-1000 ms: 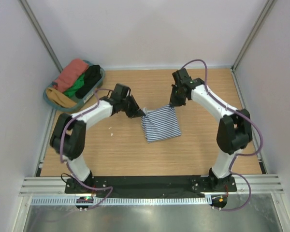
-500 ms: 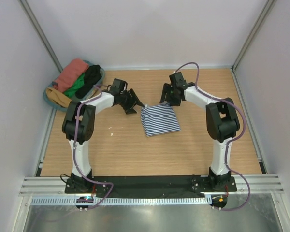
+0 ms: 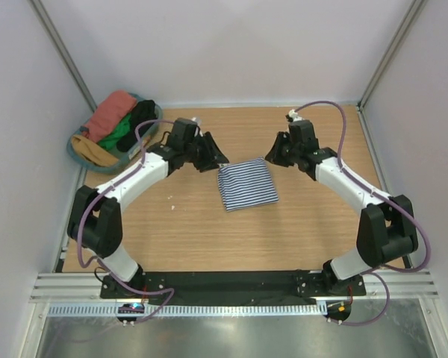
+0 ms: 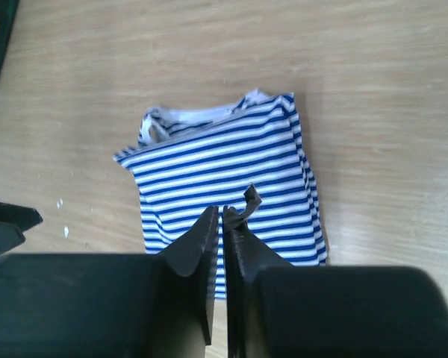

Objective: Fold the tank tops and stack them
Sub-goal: Fold the tank top

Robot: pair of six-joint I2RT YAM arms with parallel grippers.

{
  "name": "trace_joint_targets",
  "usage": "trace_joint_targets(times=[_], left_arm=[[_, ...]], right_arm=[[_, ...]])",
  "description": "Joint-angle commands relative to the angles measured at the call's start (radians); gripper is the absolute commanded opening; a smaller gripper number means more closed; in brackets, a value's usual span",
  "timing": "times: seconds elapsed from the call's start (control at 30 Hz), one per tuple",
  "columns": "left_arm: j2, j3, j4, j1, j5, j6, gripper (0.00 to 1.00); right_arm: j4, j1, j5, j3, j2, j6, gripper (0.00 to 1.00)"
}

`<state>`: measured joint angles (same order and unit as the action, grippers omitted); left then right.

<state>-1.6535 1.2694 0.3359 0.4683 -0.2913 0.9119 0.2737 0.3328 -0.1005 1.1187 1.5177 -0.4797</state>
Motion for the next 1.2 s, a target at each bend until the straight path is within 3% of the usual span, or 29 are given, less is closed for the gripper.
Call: trace_joint_targets(times=[0.0, 0.03, 0.13, 0.3, 0.6, 0.8, 1.17], left_arm=[[0.001, -0.044, -0.063, 0.072, 0.006, 0.044, 0.37], [-0.009, -0.044, -0.090, 0.081, 0.004, 0.059, 0.33], [-0.089, -0.007, -0.159, 0.096, -0.015, 0.110, 0.17], [-0.265, 0.083, -0.232, 0.089, 0.007, 0.165, 0.04], [-0.456, 0.076, -0.385, -0.046, 0.000, 0.206, 0.00], [-0.459, 0.068, -0.339, -0.086, 0.028, 0.131, 0.00], [-0.221, 0.004, -0.268, -0.060, 0.035, 0.056, 0.04]], right_arm=[[-0.187, -0.023, -0.134, -0.135, -0.025, -0.063, 0.08], [-0.227, -0.031, -0.193, -0.154, -0.019, -0.086, 0.01], [-0.379, -0.046, -0.309, -0.181, 0.053, -0.172, 0.01], [-0.702, -0.058, -0.383, -0.212, 0.226, -0.330, 0.01], [-1.046, -0.132, -0.412, -0.204, 0.530, -0.516, 0.01], [-1.021, -0.205, -0.424, -0.197, 0.567, -0.528, 0.01], [-0.901, -0.195, -0.548, -0.330, 0.250, -0.413, 0.02]])
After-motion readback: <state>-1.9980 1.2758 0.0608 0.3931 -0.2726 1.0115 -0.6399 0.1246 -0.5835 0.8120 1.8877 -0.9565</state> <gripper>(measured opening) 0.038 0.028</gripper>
